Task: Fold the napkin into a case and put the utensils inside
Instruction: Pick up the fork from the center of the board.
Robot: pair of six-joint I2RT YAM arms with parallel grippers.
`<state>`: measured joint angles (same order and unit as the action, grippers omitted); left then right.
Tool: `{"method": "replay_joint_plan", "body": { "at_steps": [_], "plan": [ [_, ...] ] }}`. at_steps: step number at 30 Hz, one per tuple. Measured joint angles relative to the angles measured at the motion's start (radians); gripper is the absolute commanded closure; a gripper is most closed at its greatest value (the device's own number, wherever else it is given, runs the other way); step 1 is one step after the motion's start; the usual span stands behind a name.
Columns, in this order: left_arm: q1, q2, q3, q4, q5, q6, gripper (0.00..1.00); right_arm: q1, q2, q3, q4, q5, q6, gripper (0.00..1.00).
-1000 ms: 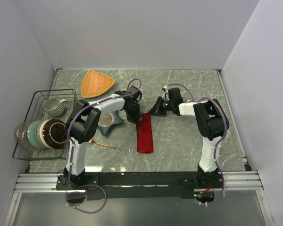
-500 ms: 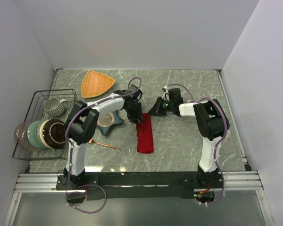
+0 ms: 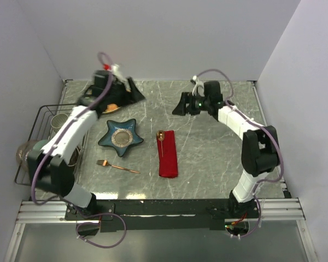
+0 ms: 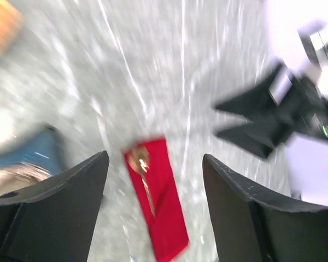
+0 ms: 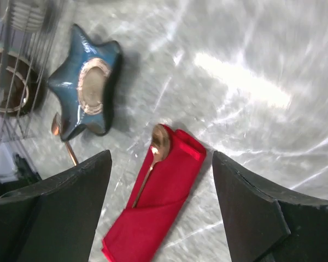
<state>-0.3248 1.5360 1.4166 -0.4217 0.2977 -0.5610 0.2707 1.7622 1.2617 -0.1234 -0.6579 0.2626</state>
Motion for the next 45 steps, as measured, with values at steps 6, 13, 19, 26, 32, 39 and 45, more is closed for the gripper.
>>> {"method": "replay_joint_plan", "body": {
  "at_steps": [6,13,19,26,32,39,45],
  "plan": [
    [0.262,-0.150,-0.034,0.045,0.107,0.042,0.25,0.161,-0.075,0.163,-0.175,0.040,-0.222,0.23],
    [0.444,-0.291,-0.131,0.009,0.214,0.034,0.26,0.526,0.050,0.360,-0.390,0.143,-0.406,0.30],
    [0.586,-0.320,-0.133,-0.044,0.266,0.017,0.26,0.683,0.206,0.512,-0.488,0.210,-0.471,0.35],
    [0.646,-0.320,-0.136,-0.085,0.332,0.006,0.24,0.811,0.340,0.636,-0.521,0.272,-0.507,0.39],
    [0.669,-0.308,-0.137,-0.100,0.378,0.000,0.25,0.882,0.439,0.679,-0.507,0.334,-0.520,0.41],
    [0.715,-0.259,-0.137,-0.129,0.441,0.000,0.25,0.931,0.560,0.739,-0.464,0.460,-0.531,0.44],
    [0.743,-0.245,-0.137,-0.145,0.476,0.002,0.25,0.943,0.586,0.739,-0.434,0.547,-0.541,0.44]
  ]
}}
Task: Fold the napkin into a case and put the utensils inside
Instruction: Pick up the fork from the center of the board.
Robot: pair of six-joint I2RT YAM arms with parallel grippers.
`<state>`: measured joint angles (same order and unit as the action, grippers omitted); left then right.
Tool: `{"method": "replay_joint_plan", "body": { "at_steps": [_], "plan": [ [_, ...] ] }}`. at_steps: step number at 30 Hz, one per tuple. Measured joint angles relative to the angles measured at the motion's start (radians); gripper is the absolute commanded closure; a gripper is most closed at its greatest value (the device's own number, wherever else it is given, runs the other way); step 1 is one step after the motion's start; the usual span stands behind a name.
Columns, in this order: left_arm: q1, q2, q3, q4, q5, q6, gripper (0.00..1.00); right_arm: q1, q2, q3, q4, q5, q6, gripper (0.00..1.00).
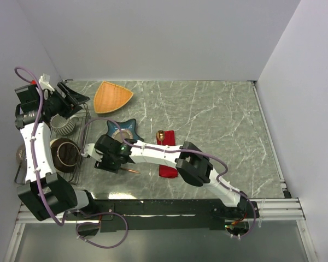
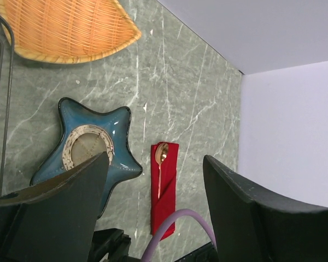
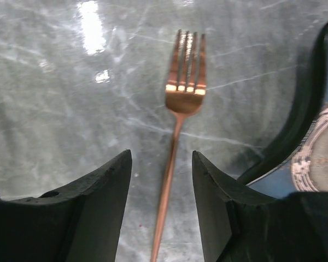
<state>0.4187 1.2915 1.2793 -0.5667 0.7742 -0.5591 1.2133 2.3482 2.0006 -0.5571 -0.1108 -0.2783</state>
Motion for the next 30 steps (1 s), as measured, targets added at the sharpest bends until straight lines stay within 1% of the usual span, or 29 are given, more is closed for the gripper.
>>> {"method": "replay_joint_plan", "body": {
  "at_steps": [9,13,15,17,19,20,21,27,30],
  "plan": [
    [0.015,0.020,0.000,0.000,0.031,0.010,0.25,0.000,0.014,-0.032,0.071,0.014,-0.008,0.47],
    [0.021,0.033,0.000,-0.006,0.039,0.018,0.25,0.000,0.031,-0.042,0.093,0.014,-0.013,0.57],
    [0.023,0.035,0.000,-0.017,0.041,0.021,0.25,0.000,0.033,-0.046,0.100,0.012,-0.014,0.65],
    [0.024,0.035,0.000,-0.027,0.042,0.024,0.25,0.000,0.034,-0.050,0.109,0.013,-0.015,0.77],
    [0.026,0.035,0.000,-0.034,0.042,0.025,0.25,0.000,0.034,-0.059,0.121,0.002,-0.012,0.83],
    [0.027,0.035,0.000,-0.037,0.042,0.025,0.25,0.000,0.034,-0.061,0.124,-0.001,-0.014,0.95],
    [0.027,0.035,0.000,-0.040,0.042,0.025,0.25,0.000,0.034,-0.063,0.127,-0.003,-0.015,1.00],
    [0.028,0.037,0.000,-0.034,0.046,0.024,0.23,-0.003,0.021,-0.087,0.150,-0.018,-0.018,1.00],
    [0.028,0.055,0.008,-0.021,0.067,0.024,0.23,-0.014,0.004,-0.105,0.145,-0.049,0.001,1.00]
  ]
}}
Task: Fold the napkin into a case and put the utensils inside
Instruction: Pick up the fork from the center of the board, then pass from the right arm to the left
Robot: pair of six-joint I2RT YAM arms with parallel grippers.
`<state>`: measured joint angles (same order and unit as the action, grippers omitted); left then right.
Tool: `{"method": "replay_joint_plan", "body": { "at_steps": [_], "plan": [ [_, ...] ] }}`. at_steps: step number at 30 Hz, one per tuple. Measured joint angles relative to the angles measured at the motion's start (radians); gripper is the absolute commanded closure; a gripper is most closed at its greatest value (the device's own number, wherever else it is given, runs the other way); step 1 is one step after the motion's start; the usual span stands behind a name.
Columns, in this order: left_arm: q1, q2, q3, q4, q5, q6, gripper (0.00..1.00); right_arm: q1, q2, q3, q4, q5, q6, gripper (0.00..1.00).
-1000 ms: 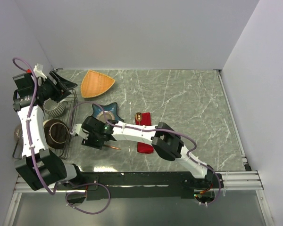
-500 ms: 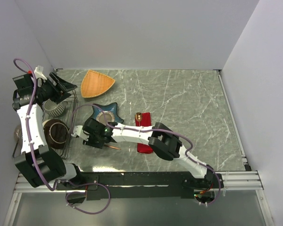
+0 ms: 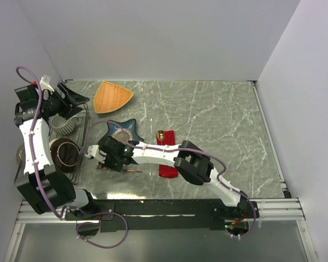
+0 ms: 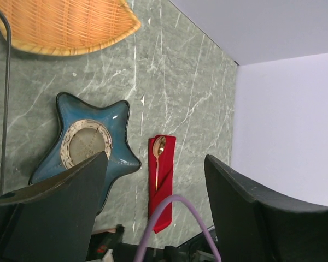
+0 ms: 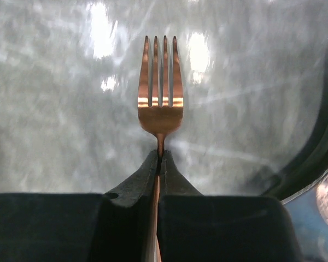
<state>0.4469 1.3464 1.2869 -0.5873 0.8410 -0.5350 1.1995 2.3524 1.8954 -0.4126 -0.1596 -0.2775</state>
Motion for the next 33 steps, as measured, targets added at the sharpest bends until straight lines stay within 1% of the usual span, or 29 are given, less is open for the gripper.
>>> {"method": "replay_joint_plan", "body": {
  "at_steps": [3,6,9,12,15,18,19,21,24,26,28,30,33],
  "plan": [
    [0.000,0.029,0.022,0.017,0.011,-0.002,0.21,-0.023,-0.054,-0.047,-0.030,-0.054,0.047,1.00],
    [-0.002,0.039,0.034,0.078,0.018,-0.016,0.21,-0.068,-0.149,-0.099,-0.056,-0.127,0.114,1.00],
    [-0.015,0.037,0.044,0.172,0.020,-0.055,0.23,-0.162,-0.266,-0.116,-0.056,-0.245,0.227,1.00],
    [-0.041,0.031,0.053,0.267,0.019,-0.097,0.24,-0.315,-0.396,-0.115,-0.008,-0.351,0.361,1.00],
    [-0.079,0.018,0.066,0.365,0.019,-0.144,0.26,-0.491,-0.496,-0.100,0.067,-0.450,0.499,1.00],
    [-0.133,0.006,0.082,0.465,0.027,-0.192,0.28,-0.645,-0.555,-0.097,0.177,-0.560,0.665,1.00],
    [-0.157,0.004,0.084,0.496,0.030,-0.206,0.28,-0.677,-0.565,-0.100,0.212,-0.594,0.715,1.00],
    [-0.219,0.001,0.084,0.580,0.047,-0.238,0.27,-0.730,-0.590,-0.138,0.341,-0.673,0.864,1.00],
    [-0.340,-0.002,0.071,0.713,0.087,-0.256,0.25,-0.773,-0.628,-0.248,0.570,-0.803,1.115,1.00],
    [-0.414,-0.001,0.062,0.782,0.119,-0.237,0.25,-0.783,-0.644,-0.302,0.671,-0.868,1.233,1.00],
    [-0.472,-0.001,0.048,0.838,0.160,-0.187,0.25,-0.784,-0.669,-0.370,0.776,-0.929,1.341,1.00],
    [-0.507,-0.004,0.030,0.875,0.199,-0.103,0.28,-0.783,-0.703,-0.442,0.859,-0.995,1.429,1.00],
    [-0.531,-0.010,0.019,0.848,0.261,0.092,0.29,-0.781,-0.759,-0.525,0.925,-1.073,1.509,1.00]
  ]
}}
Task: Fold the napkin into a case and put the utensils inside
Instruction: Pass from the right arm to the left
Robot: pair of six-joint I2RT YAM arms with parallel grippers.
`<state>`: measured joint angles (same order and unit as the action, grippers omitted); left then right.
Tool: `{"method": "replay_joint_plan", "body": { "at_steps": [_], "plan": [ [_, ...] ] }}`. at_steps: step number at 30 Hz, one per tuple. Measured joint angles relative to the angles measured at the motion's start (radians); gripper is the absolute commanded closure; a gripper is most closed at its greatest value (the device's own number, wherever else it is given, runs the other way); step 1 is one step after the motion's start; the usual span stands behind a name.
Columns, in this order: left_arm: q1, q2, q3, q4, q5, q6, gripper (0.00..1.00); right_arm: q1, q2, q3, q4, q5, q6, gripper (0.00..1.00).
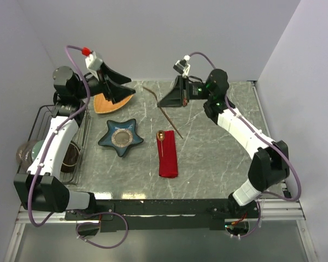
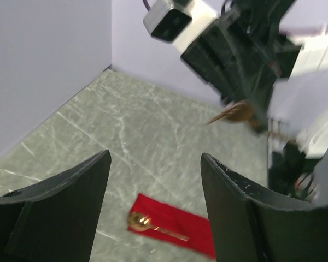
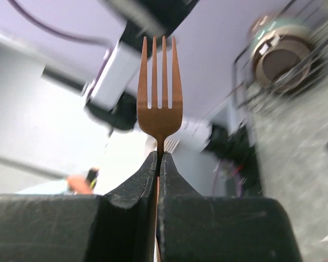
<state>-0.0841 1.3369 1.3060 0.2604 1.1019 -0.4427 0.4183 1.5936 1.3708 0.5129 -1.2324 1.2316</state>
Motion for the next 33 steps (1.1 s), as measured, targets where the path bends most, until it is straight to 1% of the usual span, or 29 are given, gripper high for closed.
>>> {"method": "replay_joint_plan", "body": {
  "at_steps": [2,4,8,9,12,15,20,23,26,27,29,30,32,33],
  "plan": [
    [-0.010,-0.010,0.002,-0.075,0.040,0.174,0.30,0.000,-0.047,-0.050,0.028,-0.056,0.040,1.00],
    [-0.022,-0.021,0.002,-0.150,0.081,0.312,0.33,0.001,-0.079,-0.074,0.035,-0.099,0.058,1.00],
    [-0.043,-0.037,0.002,-0.249,0.153,0.464,0.38,0.001,-0.105,-0.077,0.064,-0.174,0.087,1.00],
    [-0.052,-0.041,0.005,-0.304,0.174,0.521,0.41,0.001,-0.105,-0.077,0.071,-0.188,0.093,1.00],
    [-0.077,-0.042,0.023,-0.402,0.201,0.621,0.43,0.001,-0.103,-0.077,0.071,-0.220,0.108,1.00],
    [-0.111,-0.049,0.027,-0.417,0.211,0.640,0.43,0.008,-0.102,-0.077,0.071,-0.235,0.114,1.00],
    [-0.169,-0.089,0.006,-0.357,0.210,0.591,0.44,0.039,-0.096,-0.077,0.071,-0.251,0.117,1.00],
    [-0.198,-0.116,0.005,-0.335,0.209,0.576,0.48,0.056,-0.093,-0.077,0.069,-0.255,0.117,1.00],
    [-0.220,-0.136,0.005,-0.322,0.207,0.557,0.58,0.069,-0.086,-0.077,0.064,-0.256,0.116,1.00],
    [-0.227,-0.140,0.005,-0.320,0.207,0.552,0.66,0.073,-0.084,-0.077,0.061,-0.256,0.115,1.00],
    [-0.238,-0.144,0.005,-0.315,0.207,0.543,0.74,0.080,-0.082,-0.077,0.056,-0.256,0.114,1.00],
    [-0.243,-0.144,0.005,-0.313,0.207,0.541,0.83,0.082,-0.081,-0.077,0.052,-0.256,0.114,1.00],
    [-0.248,-0.144,0.005,-0.325,0.209,0.546,0.89,0.087,-0.080,-0.076,0.046,-0.256,0.113,1.00],
    [-0.248,-0.144,0.005,-0.335,0.211,0.552,0.96,0.088,-0.080,-0.075,0.042,-0.256,0.113,1.00]
  ]
}}
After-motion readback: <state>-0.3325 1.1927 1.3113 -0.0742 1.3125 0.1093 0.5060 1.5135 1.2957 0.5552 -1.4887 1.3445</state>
